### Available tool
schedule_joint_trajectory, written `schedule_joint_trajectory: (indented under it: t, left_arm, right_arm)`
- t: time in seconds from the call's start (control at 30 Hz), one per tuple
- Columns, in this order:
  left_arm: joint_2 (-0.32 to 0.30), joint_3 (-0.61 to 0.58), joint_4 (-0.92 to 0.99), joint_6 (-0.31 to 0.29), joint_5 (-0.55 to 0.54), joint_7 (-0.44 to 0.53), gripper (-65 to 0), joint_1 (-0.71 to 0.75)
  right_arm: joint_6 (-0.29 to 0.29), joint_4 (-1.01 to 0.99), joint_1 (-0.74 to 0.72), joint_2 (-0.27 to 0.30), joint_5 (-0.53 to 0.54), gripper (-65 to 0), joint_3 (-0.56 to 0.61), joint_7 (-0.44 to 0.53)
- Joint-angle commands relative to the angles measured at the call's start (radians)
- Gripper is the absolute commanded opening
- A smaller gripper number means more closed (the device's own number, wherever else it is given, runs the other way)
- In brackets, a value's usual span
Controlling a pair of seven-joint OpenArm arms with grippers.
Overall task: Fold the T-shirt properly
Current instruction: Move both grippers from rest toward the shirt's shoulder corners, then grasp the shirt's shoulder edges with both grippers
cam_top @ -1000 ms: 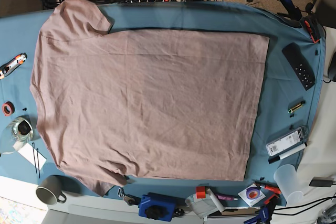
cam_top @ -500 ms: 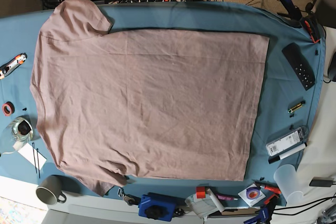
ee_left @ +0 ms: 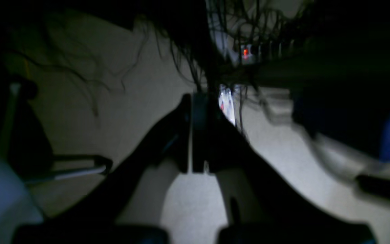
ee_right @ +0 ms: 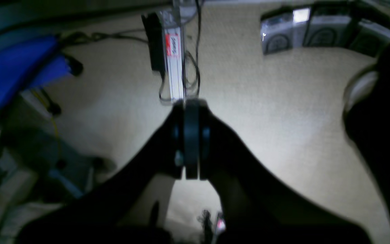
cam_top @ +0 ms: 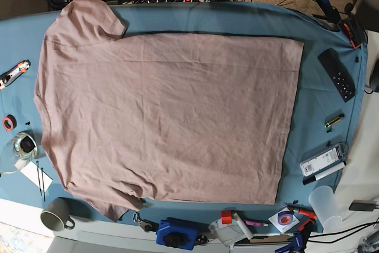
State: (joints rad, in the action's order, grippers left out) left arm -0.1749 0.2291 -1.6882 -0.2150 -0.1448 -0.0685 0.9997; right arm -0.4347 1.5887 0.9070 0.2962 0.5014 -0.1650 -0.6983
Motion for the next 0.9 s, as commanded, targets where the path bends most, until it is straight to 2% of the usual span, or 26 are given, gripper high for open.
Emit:
schedule_joint_trajectory:
  t: [0.0, 0.1, 0.17, 0.33, 0.43, 0.67, 0.83, 0.87]
  left_arm:
    - [-0.005, 0.012, -0.059, 0.027, -0.014, -0.003, -65.0, 0.035]
    - [-0.005, 0.036, -0.185, 0.132, -0.014, -0.040, -65.0, 0.061]
    - [-0.005, 0.053, -0.252, 0.180, -0.014, -0.063, -65.0, 0.063]
    - [-0.005, 0.071, -0.396, 0.256, -0.014, -0.181, -65.0, 0.061]
    - [-0.005, 0.071, -0.460, 0.289, -0.013, -0.189, -65.0, 0.061]
    - [-0.005, 0.071, -0.529, 0.297, -0.013, -0.227, -65.0, 0.011]
    - [-0.005, 0.071, -0.529, 0.296, -0.013, -0.231, -65.0, 0.009]
    - [-0.005, 0.071, -0.529, 0.293, -0.013, -0.231, -65.0, 0.008]
  right_arm:
    - [-0.002, 0.049, 0.027, 0.011, 0.007, -65.0, -0.026, 0.005]
    - [-0.002, 0.154, 0.047, 0.011, 0.007, -65.0, -0.094, -0.010]
    - [-0.002, 0.212, 0.048, 0.011, 0.008, -65.0, -0.145, -0.021]
    - [-0.002, 0.346, 0.048, 0.011, 0.117, -65.0, -0.267, -0.082]
    - [-0.002, 0.422, 0.045, 0.011, 0.128, -65.0, -0.329, -0.081]
    - [-0.002, 0.555, 0.005, 0.011, 0.127, -65.0, -0.449, -0.097]
    - [-0.003, 0.572, -0.012, 0.011, 0.122, -65.0, -0.480, -0.134]
    - [-0.005, 0.572, -0.012, 0.010, 0.106, -62.3, -0.480, -0.140]
